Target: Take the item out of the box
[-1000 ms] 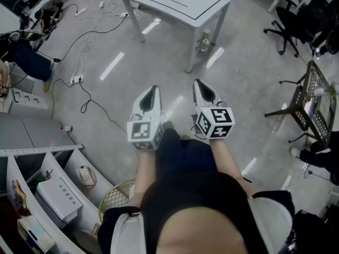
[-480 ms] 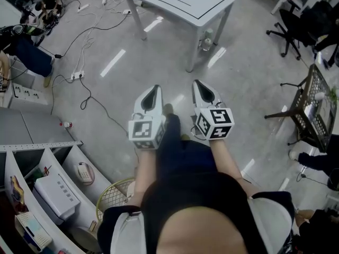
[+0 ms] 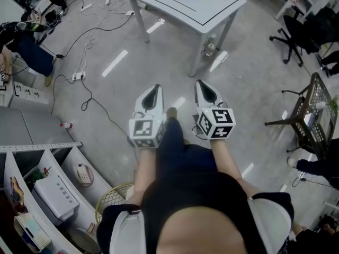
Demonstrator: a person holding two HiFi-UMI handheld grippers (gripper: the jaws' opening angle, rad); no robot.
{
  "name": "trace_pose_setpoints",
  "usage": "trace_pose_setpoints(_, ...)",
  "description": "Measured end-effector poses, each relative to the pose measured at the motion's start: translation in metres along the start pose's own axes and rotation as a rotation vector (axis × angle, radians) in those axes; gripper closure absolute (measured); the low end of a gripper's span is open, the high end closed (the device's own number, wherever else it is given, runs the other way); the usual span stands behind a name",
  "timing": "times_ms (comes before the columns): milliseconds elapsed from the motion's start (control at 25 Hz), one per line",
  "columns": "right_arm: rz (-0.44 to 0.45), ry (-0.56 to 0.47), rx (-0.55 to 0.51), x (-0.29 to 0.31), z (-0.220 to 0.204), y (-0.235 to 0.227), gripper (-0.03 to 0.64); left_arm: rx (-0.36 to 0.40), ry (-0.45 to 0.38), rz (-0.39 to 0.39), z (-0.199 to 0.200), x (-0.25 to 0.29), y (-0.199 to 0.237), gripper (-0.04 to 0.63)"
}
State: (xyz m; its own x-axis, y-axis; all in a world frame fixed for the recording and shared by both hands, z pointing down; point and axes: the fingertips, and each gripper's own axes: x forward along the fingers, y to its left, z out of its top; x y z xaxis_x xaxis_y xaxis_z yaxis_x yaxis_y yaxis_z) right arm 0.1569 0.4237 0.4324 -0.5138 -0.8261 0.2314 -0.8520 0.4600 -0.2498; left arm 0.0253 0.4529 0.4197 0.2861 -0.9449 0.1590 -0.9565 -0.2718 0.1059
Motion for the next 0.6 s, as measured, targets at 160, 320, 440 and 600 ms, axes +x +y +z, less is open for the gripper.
trace_pose_setpoints(160,0.000,-0.010,-0.001,0.019,0.012,-0.007,0.615,-0.003,-0.008,0.007,0.009,0.018,0.011,0.584)
trace_pose_setpoints(320,0.003,-0.007,-0.006,0.038,0.020,-0.011,0.615,0.000,-0.010,0.014,0.015,0.036,0.022,0.584)
trace_pose_setpoints(440,0.006,-0.002,-0.011,0.052,0.026,-0.016,0.615,-0.003,-0.008,0.015,0.019,0.050,0.028,0.584)
trace_pose_setpoints(600,0.015,0.001,-0.015,0.072,0.034,-0.020,0.615,-0.006,-0.008,0.019,0.025,0.068,0.038,0.584)
